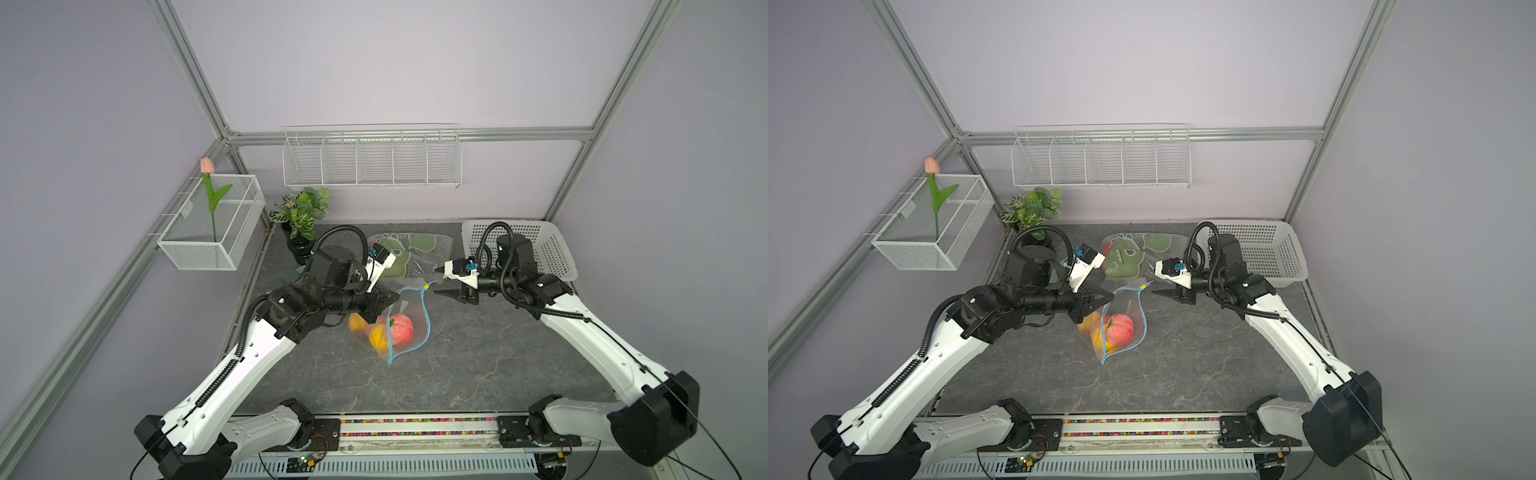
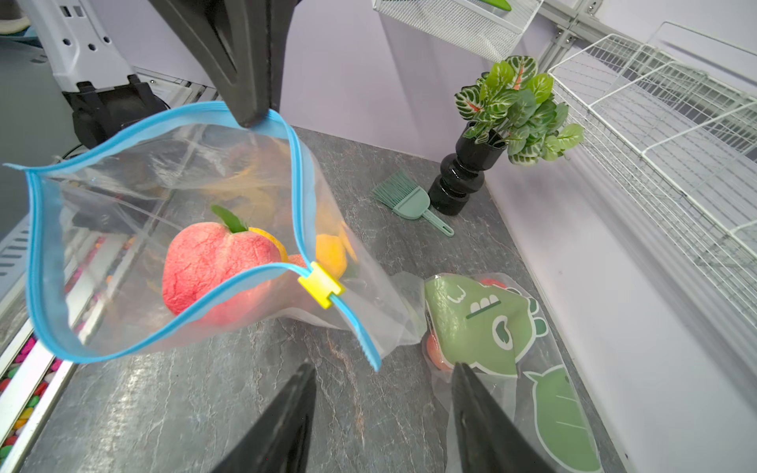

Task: Place the peach in a zip-top bag and seal the zipper
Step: Zip the zipper on the zipper food storage bag.

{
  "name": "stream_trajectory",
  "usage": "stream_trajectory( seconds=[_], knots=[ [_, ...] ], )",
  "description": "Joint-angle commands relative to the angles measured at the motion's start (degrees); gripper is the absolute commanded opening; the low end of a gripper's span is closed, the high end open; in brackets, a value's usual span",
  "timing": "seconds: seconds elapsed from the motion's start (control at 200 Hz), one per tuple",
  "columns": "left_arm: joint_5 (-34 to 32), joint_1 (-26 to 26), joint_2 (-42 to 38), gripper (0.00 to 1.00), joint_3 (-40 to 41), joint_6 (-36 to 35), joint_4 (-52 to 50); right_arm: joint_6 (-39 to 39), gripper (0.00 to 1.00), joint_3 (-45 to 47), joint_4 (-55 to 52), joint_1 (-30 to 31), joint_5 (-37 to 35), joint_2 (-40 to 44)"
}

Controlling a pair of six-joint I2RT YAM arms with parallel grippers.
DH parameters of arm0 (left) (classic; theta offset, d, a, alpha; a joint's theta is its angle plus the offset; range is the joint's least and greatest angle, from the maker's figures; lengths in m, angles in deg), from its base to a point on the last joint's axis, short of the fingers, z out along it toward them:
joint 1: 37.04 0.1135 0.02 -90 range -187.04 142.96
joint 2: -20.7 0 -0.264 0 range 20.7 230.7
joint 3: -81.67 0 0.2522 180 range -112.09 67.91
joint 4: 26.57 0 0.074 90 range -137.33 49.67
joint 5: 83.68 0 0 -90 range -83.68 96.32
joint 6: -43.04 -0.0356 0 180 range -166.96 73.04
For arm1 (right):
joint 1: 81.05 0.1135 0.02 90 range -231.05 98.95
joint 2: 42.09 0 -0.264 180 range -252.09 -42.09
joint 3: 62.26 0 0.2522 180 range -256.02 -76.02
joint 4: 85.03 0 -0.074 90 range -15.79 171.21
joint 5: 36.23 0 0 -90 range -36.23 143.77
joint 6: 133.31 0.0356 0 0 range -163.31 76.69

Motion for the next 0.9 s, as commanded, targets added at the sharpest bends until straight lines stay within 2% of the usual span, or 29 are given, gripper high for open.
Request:
stream_trajectory(
  seconds=[0.0, 0.195, 0.55, 0.895],
  knots=[
    [0.8, 0.3, -1.0, 0.00, -0.2, -0.7, 0.4, -4.1, 0.55, -1.8, -1.9, 0.9, 2.0, -1.0],
    [1.3, 0.3, -0.7, 0.00, 0.0, -0.5, 0.9, -4.0, 0.51, -2.3, -2.0, 2.0, 2.2, -2.2],
    [1.1, 0.3, -0.7, 0.00, 0.1, -0.7, 1.1, -3.5, 0.33, -2.6, -1.4, 3.0, 1.5, -3.3],
    [1.0, 0.3, -0.6, 0.00, 0.3, -0.5, 1.4, -3.3, 0.30, -2.5, -0.5, 3.3, 1.4, -2.8]
  ],
)
